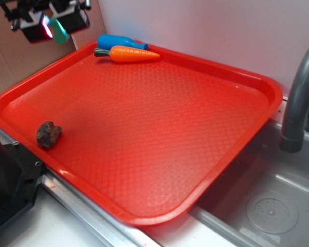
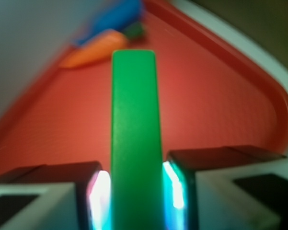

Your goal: Grab the green block.

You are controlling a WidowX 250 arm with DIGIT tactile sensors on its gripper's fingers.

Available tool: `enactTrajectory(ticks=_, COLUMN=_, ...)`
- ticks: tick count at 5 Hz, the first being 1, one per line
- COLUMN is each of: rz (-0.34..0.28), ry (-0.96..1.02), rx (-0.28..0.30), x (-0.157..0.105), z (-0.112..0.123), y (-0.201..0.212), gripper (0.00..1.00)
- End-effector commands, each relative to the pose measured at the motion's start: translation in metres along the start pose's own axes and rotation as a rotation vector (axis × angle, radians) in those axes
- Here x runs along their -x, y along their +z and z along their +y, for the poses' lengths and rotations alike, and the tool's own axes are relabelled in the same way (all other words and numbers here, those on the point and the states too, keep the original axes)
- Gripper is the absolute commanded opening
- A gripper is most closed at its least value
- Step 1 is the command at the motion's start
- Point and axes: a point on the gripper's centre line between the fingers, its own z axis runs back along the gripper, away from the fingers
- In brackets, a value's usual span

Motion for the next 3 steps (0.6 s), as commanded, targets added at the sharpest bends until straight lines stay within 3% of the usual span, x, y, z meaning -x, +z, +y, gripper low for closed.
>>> enactTrajectory(ticks=1, rz=0.003, ry=-0.519, rx=0.123, x=0.0086, z=-0.0401, y=0.0696, gripper=0.00)
enactTrajectory(ticks=2, rz=0.076, ry=-0.765, rx=0.149, x=0.0138, z=-0.0469, y=0.0745, gripper=0.00)
enactTrajectory(ticks=3, rz=0.110, ry=-0.819, rx=0.180, x=0.0135, z=-0.0468, y=0.0699, gripper=0.00)
